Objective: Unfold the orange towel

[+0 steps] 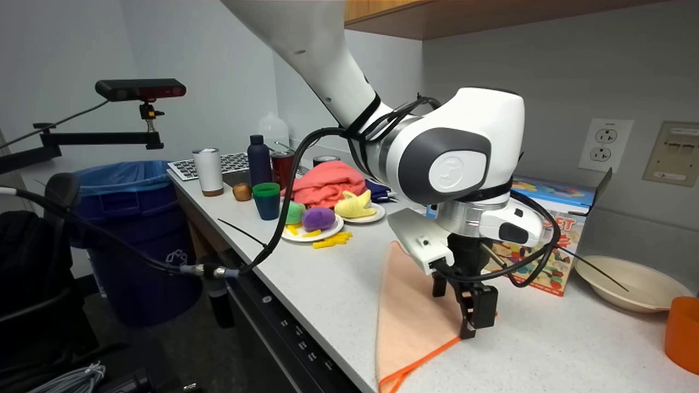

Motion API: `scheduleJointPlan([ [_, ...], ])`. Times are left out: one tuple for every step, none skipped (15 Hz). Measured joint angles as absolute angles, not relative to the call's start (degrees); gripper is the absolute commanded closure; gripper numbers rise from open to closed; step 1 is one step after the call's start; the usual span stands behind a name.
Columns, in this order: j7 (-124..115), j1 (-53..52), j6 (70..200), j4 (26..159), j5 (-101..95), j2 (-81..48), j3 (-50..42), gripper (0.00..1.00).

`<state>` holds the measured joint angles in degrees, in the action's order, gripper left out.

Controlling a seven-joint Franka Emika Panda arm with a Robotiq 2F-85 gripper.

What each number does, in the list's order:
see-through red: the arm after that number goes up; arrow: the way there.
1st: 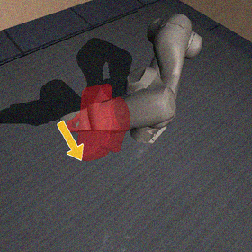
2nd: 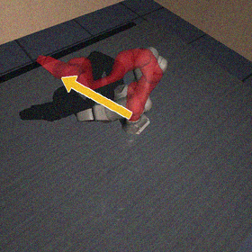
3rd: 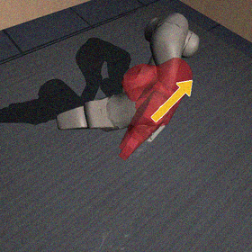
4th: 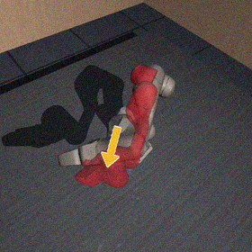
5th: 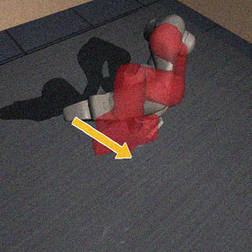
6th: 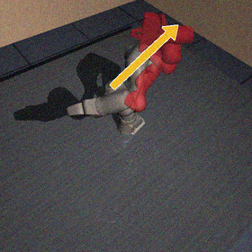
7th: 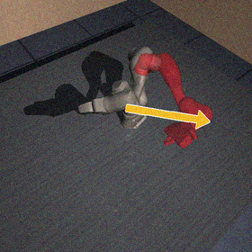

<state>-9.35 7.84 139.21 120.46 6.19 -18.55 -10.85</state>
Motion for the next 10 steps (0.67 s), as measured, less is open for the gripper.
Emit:
scheduleJointPlan([
  [-9.35, 7.84, 139.16, 120.5, 6.1, -18.56, -10.95, 0.0],
  [-9.35, 7.84, 139.0, 120.56, 6.09, -18.57, -11.02, 0.0],
  [-9.35, 7.85, 138.74, 120.67, 6.09, -18.59, -11.05, 0.0],
  [-9.35, 7.86, 138.47, 120.88, 6.09, -18.61, -11.06, 0.0],
  [-9.35, 7.86, 138.34, 121.27, 6.09, -18.61, -11.05, 0.0],
  [-9.35, 7.86, 138.34, 121.62, 6.09, -18.6, -11.06, 0.0],
  [-9.35, 7.86, 138.34, 121.71, 6.07, -18.52, -11.08, 0.0],
  [-9.35, 7.86, 138.34, 121.82, 6.06, -18.44, -11.1, 0.0],
  [-9.35, 7.86, 138.34, 121.91, 6.05, -18.39, -11.12, 0.0],
  [-9.35, 7.86, 138.34, 121.97, 6.05, -18.34, -11.13, 0.0],
])
